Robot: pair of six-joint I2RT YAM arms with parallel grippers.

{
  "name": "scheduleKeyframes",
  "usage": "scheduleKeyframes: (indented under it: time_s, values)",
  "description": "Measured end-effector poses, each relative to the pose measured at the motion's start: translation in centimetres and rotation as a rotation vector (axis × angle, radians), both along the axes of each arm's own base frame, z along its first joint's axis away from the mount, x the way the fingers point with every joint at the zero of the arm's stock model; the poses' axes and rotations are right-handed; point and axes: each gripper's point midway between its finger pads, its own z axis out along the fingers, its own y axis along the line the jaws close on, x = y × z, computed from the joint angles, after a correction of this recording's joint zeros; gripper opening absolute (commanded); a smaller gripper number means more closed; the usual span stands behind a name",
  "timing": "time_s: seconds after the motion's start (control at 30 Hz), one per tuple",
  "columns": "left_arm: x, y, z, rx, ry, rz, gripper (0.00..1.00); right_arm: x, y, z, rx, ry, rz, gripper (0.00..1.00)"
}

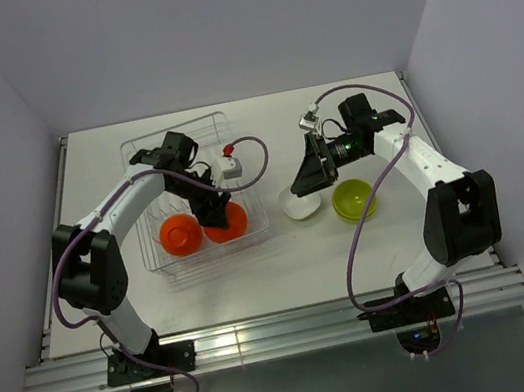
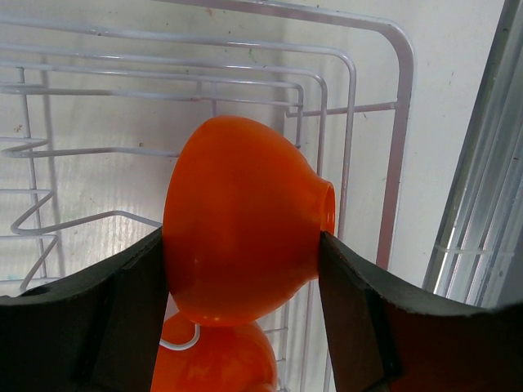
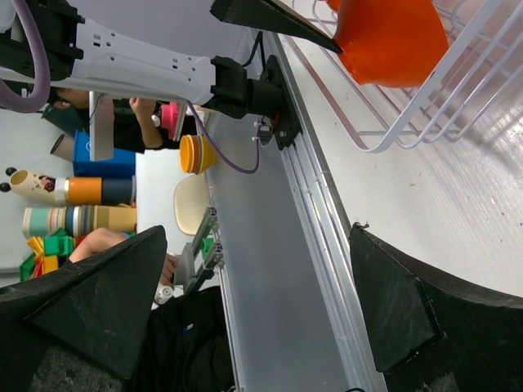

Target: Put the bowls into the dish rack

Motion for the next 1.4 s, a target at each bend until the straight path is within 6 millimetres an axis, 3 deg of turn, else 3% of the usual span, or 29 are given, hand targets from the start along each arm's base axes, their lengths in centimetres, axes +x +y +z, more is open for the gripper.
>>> scheduleKeyframes:
  time_s: [0.17, 0.33, 0.53, 0.57, 0.77, 0.8, 1.17, 1.4]
  values:
    - [0.0, -0.1, -0.1, 0.009, -0.006, -0.003, 0.42, -0.1, 0.0, -0.1, -0.001, 0.003, 0.0, 1.0]
    - [0.0, -0.1, -0.1, 0.013, -0.009, -0.003, 0.62, -0.1, 0.0, -0.1, -0.001, -0.002, 0.002, 1.0]
    - [0.0, -0.1, -0.1, 0.017, -0.01, -0.002, 0.68, 0.0, 0.0, -0.2, -0.004, -0.008, 0.002, 1.0]
    - [0.0, -0.1, -0.1, 0.018, -0.011, -0.001, 0.75, 0.0, -0.1, -0.2, -0.007, -0.008, 0.001, 1.0]
    - [0.2, -0.1, -0.4, 0.032, -0.029, 0.0, 0.81, 0.2, -0.2, -0.8, -0.045, -0.018, -0.015, 1.0]
    - [0.2, -0.1, -0.4, 0.034, -0.031, 0.001, 0.88, 0.2, -0.3, -0.8, -0.048, -0.02, -0.017, 1.0]
    - [0.8, 0.0, -0.1, 0.045, -0.065, 0.015, 0.95, 0.2, -0.6, -0.8, -0.091, -0.065, -0.036, 1.0]
    - [1.6, 0.1, 2.1, 0.035, -0.158, 0.048, 0.97, 0.4, -1.2, -0.9, -0.162, -0.129, -0.068, 0.99]
